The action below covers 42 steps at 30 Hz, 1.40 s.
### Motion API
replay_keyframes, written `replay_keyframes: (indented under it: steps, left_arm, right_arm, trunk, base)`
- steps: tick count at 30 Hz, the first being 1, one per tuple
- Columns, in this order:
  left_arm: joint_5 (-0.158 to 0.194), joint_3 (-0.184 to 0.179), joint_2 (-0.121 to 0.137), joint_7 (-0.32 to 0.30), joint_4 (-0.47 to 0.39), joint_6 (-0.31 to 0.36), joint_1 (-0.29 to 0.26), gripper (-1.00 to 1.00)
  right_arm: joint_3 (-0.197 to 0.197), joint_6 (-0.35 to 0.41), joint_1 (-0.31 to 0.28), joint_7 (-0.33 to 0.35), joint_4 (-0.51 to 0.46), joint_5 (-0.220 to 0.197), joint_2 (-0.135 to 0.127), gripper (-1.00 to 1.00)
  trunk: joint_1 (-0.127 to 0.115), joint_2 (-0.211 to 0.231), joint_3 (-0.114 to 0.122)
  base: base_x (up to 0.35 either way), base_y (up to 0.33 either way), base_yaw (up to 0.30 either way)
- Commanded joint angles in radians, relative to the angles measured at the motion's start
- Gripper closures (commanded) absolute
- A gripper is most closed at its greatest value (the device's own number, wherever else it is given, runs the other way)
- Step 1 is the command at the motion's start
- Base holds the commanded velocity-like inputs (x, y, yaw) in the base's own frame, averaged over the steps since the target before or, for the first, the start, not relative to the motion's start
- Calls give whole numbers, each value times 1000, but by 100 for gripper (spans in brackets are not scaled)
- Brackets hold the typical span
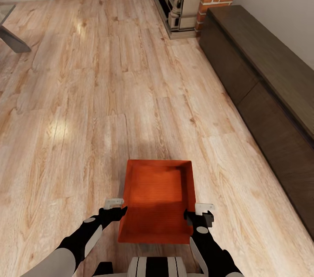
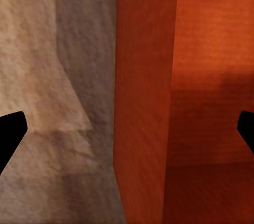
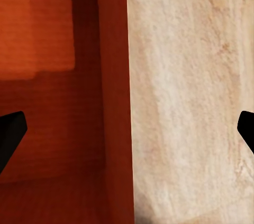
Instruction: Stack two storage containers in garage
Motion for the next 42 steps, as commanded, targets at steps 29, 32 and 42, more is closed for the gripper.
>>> replay_keyframes:
  steps: [29, 32, 42]
  left_arm:
    - [8, -7, 1, -2, 1, 5, 0, -100]
    - [8, -7, 1, -2, 0, 4, 0, -100]
    - [8, -7, 2, -2, -2, 4, 0, -100]
  right_arm:
    - [4, 9, 0, -6, -2, 4, 0, -100]
    - [3, 10, 0, -5, -2, 4, -1, -100]
    - [-4, 22, -2, 55, -2, 1, -50, -100]
  trunk:
    - [54, -98, -44]
    - [54, -98, -44]
    - [54, -98, -44]
  base:
    - [0, 0, 0]
    - [0, 0, 0]
    - [0, 0, 0]
